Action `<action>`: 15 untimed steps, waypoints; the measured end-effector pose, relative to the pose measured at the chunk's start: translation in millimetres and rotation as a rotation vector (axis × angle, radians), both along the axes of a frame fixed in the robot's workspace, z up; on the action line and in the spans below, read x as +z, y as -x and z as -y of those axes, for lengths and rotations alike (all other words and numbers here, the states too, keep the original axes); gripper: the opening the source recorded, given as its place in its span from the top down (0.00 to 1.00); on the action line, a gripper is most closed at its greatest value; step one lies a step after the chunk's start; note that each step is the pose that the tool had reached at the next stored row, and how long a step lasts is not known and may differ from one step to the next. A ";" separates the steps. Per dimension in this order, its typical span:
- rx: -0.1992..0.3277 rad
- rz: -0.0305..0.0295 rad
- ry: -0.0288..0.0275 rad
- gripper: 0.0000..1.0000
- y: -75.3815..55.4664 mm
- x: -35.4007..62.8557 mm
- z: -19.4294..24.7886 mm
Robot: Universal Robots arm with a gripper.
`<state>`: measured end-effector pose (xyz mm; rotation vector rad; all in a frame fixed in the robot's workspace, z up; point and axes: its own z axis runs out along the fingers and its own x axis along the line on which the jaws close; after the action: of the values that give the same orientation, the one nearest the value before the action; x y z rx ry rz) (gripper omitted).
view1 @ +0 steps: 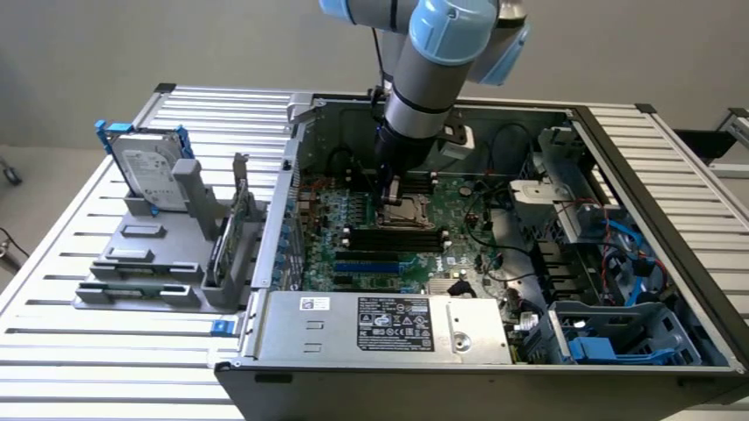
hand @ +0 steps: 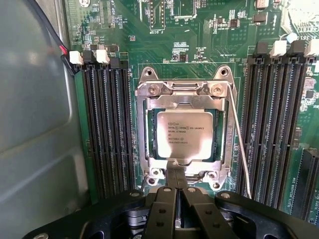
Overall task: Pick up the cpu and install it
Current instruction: 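Install the first cpu locking lever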
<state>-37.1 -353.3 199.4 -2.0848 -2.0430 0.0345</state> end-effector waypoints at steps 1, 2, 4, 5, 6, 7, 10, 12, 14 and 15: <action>0.000 0.0000 -0.0008 0.89 0.0 0.0 0.0; 0.000 0.0000 -0.0017 0.89 0.0 0.0 -0.1; 0.000 0.0000 -0.0032 0.89 0.0 0.2 0.0; 0.000 0.0000 -0.0038 0.89 0.0 1.0 0.0; 0.000 -0.0001 -0.0044 0.89 0.0 2.0 0.0; 0.000 -0.0002 -0.0049 0.89 0.0 3.4 0.0; 0.000 -0.0009 -0.0065 0.89 0.1 6.7 0.0; 0.000 -0.0017 -0.0092 0.89 1.5 8.5 0.2; 0.000 -0.0020 -0.0163 0.89 5.1 10.3 0.6; 0.000 -0.0020 -0.0218 0.89 8.0 11.6 0.8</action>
<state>-45.1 -354.2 211.0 -2.0709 -2.0331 0.0142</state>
